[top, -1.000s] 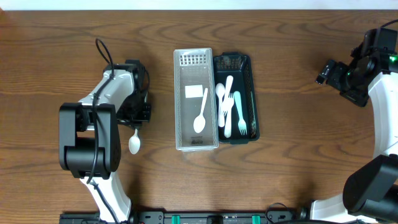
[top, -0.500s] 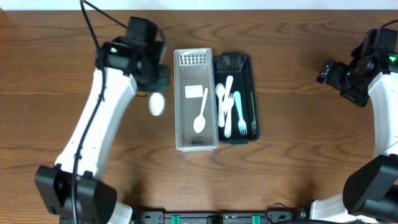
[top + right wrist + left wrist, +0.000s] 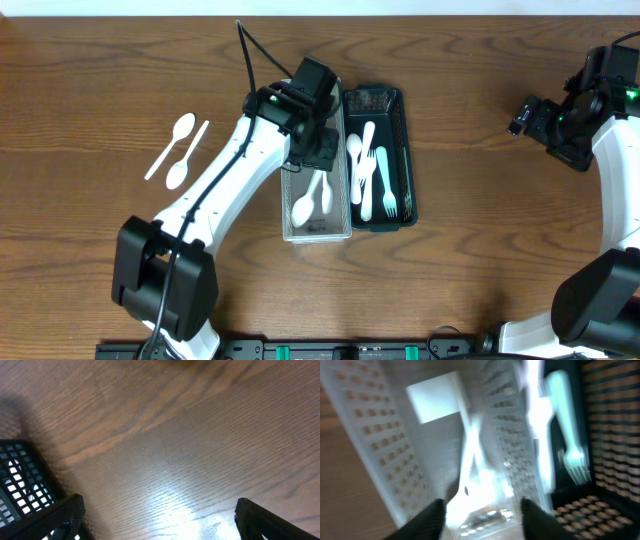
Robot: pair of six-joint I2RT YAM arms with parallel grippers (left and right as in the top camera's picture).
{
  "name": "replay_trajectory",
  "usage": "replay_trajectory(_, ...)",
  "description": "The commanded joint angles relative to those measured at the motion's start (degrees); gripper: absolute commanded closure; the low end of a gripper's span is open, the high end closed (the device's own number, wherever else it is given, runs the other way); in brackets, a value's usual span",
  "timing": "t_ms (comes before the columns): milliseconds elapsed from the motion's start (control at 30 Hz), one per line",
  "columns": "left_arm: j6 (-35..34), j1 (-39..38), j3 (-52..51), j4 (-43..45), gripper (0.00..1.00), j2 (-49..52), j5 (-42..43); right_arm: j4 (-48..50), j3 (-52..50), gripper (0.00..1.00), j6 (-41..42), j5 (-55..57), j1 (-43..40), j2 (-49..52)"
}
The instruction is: Pack container
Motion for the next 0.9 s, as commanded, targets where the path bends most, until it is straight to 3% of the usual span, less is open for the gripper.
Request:
replay_trajectory(0,-0.4,4.9,2.1,-1.4,0.35,-2.4,-5.4,0.0,-0.3,0.01,0.8,-0.2,0.4,0.2)
replay_trajectory(200,8.8,17.0,2.3,-1.6,0.31,-4.6,-8.8,-0.1,-0.3,0.01,0.8,-0.2,0.4,0.1)
replay_trajectory(433,18.6,29.9,2.1,0.9,0.32,0.6,-8.7,0.0,-0.3,0.01,0.8,-0.2,0.4,0.2)
replay_trajectory(567,24.2,33.0,2.1,3.2,0.4,4.7,-7.0,0.3,-0.3,0.01,0.8,-0.2,0.4,0.2)
replay_trajectory(867,34.9,33.6,2.1,4.5,0.4,13.5,-5.5,0.3,-0.3,0.01,0.3,0.3,0.4,0.1)
